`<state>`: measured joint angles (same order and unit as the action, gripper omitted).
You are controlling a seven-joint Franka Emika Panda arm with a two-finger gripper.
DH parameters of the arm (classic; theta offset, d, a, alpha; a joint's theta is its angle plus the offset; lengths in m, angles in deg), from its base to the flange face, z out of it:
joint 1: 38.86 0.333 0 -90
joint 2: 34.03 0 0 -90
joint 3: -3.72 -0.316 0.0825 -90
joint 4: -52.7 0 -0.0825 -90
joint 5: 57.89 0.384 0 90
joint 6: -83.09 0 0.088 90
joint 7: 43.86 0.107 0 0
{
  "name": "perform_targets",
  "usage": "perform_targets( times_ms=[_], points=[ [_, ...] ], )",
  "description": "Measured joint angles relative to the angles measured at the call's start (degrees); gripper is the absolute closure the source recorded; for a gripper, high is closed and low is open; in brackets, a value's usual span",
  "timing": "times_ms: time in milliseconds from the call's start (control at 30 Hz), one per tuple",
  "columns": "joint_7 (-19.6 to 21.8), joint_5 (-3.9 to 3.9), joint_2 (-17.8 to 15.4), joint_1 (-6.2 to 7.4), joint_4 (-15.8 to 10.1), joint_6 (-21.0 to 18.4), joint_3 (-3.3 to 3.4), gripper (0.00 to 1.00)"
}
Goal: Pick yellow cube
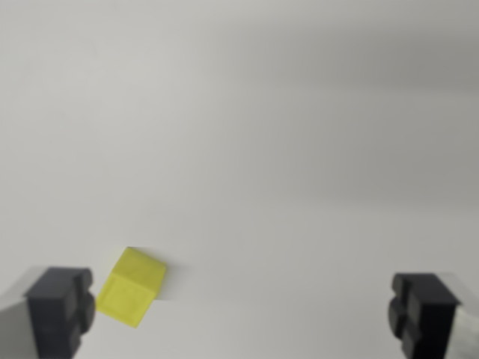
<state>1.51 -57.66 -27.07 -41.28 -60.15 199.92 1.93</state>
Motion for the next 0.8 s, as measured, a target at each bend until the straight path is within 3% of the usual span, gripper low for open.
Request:
perform_targets(
  times_ms=[233, 800],
  points=[
    [0.9, 0.0, -0.3, 0.17, -0.8, 0.6, -0.01, 0.0],
    [8.1, 0.26, -3.5, 2.46, -11.5, 8.7, -0.03, 0.0]
  ],
)
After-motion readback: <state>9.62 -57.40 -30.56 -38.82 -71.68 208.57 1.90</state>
